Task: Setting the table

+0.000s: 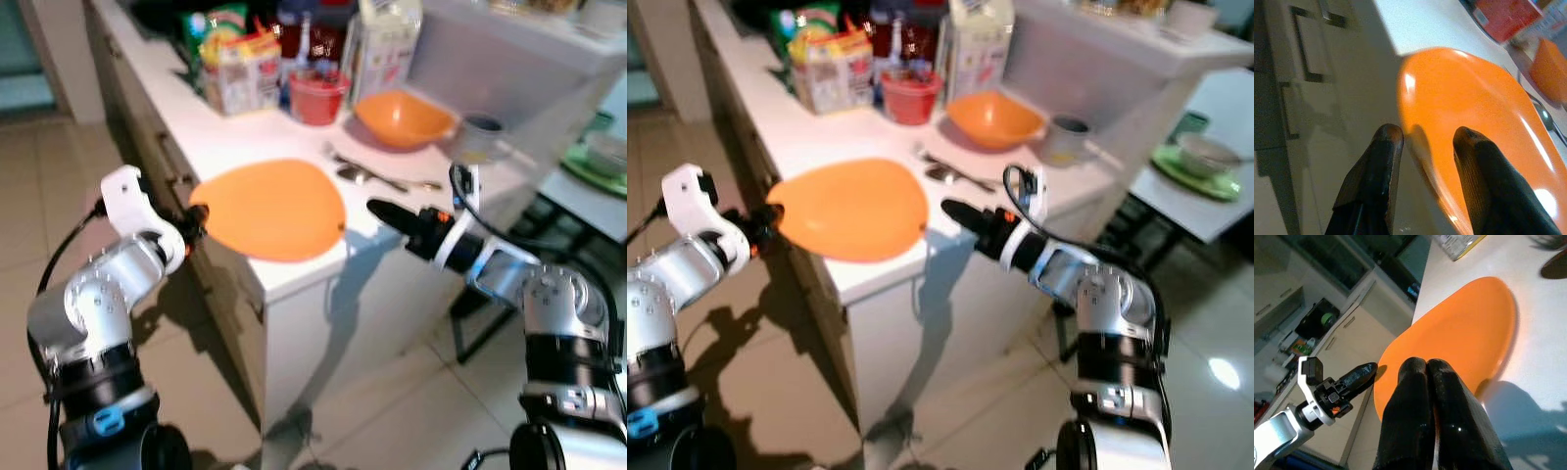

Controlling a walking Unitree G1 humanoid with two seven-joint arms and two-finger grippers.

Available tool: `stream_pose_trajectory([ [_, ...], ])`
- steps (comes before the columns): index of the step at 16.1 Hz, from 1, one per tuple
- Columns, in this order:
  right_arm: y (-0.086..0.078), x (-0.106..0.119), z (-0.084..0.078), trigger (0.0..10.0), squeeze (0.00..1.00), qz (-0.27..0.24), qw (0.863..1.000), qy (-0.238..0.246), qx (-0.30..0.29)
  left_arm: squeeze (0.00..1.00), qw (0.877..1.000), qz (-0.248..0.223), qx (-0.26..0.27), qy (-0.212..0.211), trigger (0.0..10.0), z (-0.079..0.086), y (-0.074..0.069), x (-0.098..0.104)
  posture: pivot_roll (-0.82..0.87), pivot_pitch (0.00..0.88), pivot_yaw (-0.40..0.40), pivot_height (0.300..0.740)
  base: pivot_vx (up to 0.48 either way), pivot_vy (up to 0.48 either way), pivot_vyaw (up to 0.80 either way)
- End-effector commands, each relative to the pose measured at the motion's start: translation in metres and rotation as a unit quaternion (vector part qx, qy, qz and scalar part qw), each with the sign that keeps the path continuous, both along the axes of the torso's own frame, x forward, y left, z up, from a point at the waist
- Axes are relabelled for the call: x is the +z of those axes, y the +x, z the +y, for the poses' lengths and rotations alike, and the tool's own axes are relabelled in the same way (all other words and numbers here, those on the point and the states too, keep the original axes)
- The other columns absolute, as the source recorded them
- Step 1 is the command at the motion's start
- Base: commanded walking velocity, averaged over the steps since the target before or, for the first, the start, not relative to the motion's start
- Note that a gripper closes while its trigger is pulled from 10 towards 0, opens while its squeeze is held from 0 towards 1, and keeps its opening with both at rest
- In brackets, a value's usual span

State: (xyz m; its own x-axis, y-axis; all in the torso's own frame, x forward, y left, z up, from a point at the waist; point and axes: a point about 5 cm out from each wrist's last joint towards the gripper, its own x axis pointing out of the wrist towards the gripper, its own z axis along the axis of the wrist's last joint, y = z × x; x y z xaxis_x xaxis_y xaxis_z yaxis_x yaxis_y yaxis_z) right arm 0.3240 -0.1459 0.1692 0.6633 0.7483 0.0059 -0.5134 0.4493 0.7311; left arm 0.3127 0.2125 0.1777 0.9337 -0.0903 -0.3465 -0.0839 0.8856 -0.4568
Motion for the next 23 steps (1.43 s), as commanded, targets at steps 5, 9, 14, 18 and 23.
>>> stream_pose_trajectory([
  [5,0.001,0.003,-0.006,10.0,0.00,-0.007,1.000,-0.002,-0.015,0.00,0.999,-0.004,-0.022,-0.025,0.0,-0.015,0.005,0.000,0.02,0.000,-0.081,0.740,0.000,0.000,0.00],
  [9,0.001,0.004,-0.006,10.0,0.00,-0.009,1.000,-0.002,-0.017,0.00,0.999,-0.002,-0.021,-0.027,0.0,-0.020,0.009,-0.001,0.02,0.000,-0.076,0.740,0.000,0.000,0.00],
  [14,0.001,0.004,-0.005,10.0,0.00,-0.009,1.000,0.000,-0.018,0.60,0.999,-0.020,-0.006,-0.027,10.0,-0.018,0.015,0.003,0.01,0.000,-0.071,0.740,0.000,0.000,0.00],
  [18,0.002,0.004,-0.004,10.0,0.00,-0.010,1.000,0.002,-0.019,1.00,0.998,-0.031,0.007,-0.049,10.0,-0.017,0.023,0.003,0.01,0.000,-0.070,0.740,0.000,0.000,0.00],
  [23,0.002,0.005,-0.002,10.0,0.00,-0.011,1.000,0.004,-0.018,1.00,0.998,-0.031,0.009,-0.057,10.0,-0.018,0.034,0.000,0.01,0.000,-0.066,0.740,0.000,0.000,0.00],
])
